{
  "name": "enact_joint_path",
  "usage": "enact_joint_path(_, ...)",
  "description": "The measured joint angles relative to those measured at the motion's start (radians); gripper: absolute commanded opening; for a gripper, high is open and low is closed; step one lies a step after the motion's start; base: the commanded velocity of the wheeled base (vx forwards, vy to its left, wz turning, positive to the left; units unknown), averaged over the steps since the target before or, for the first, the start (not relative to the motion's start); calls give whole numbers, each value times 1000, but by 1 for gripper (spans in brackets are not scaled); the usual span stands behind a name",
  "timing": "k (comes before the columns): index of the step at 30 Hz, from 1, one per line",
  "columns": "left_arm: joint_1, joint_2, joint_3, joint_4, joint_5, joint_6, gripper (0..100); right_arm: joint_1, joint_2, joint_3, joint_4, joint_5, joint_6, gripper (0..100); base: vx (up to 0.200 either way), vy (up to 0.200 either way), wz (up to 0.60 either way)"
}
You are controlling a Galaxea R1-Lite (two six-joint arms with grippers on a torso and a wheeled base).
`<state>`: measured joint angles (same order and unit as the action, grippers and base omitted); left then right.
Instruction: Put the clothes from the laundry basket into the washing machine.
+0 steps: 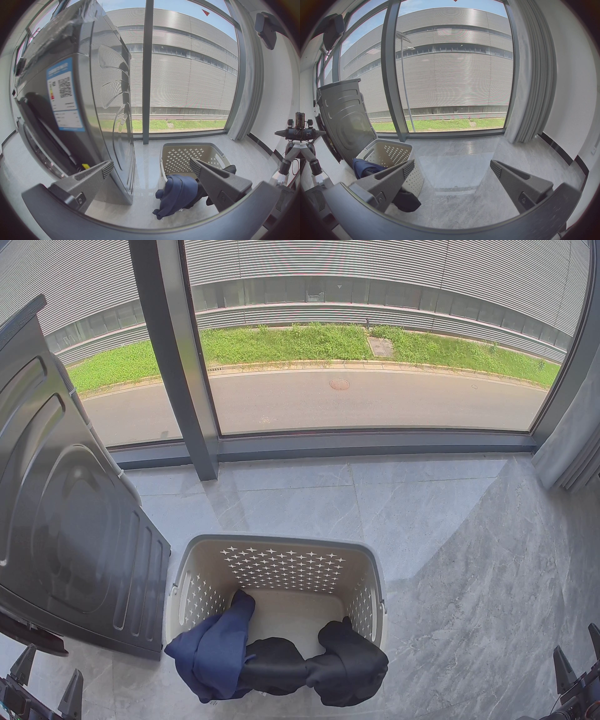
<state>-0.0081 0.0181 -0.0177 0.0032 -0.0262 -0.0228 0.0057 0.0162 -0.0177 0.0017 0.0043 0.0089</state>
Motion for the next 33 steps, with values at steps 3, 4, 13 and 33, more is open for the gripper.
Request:
enact_joint_path(3,0,0,0,0,0,0,100,0,0,0,0,0,0,100,-200,0,0)
enact_joint_path(4,0,0,0,0,0,0,100,0,0,0,0,0,0,100,-200,0,0)
enact_joint_path(13,0,0,0,0,0,-1,100,0,0,0,0,0,0,100,-200,0,0)
enact_joint_path(33,0,0,0,0,0,-1,100,0,0,0,0,0,0,100,-40,70,0)
